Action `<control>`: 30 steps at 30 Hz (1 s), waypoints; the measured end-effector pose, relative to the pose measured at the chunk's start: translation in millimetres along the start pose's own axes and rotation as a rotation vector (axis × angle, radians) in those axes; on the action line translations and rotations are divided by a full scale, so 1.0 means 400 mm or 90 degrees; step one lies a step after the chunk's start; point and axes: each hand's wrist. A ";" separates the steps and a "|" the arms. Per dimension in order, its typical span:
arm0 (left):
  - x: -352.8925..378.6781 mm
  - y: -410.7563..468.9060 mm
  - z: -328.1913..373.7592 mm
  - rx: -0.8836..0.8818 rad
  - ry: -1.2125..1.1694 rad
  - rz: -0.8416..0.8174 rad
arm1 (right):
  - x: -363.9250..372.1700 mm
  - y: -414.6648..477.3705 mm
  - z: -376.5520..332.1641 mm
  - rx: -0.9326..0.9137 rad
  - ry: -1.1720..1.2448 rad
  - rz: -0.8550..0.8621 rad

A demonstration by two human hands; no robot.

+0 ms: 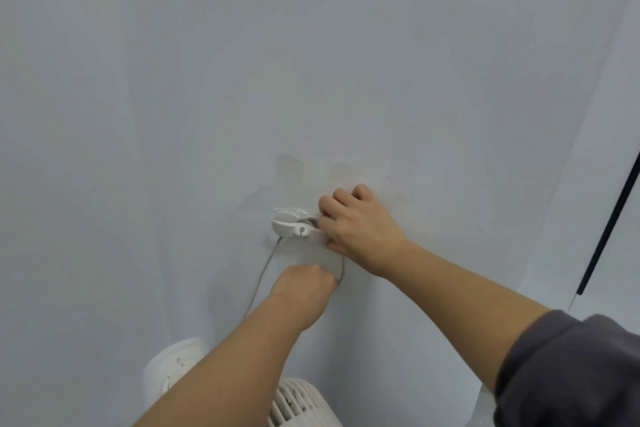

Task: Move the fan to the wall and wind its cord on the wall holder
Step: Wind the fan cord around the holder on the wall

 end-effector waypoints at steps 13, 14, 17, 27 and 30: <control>0.000 -0.023 -0.026 -0.115 0.025 -0.142 | 0.008 0.002 0.001 -0.012 0.038 0.001; 0.000 -0.025 -0.028 -0.128 0.017 -0.151 | 0.003 0.004 0.000 -0.012 0.053 -0.007; 0.007 -0.028 -0.037 -0.153 -0.007 -0.176 | -0.015 0.014 0.000 -0.018 0.067 -0.046; 0.081 -0.067 -0.145 -0.358 -0.582 -0.102 | -0.088 0.059 -0.017 0.072 0.185 -0.174; 0.075 -0.080 -0.175 -0.414 -0.709 0.019 | -0.100 0.065 -0.019 0.087 0.202 -0.206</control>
Point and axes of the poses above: each hand's wrist, its own y-axis towards the middle knuckle, its own x-axis out of the palm, z = x × y, and after that the axes turned 8 degrees about -z, right-handed
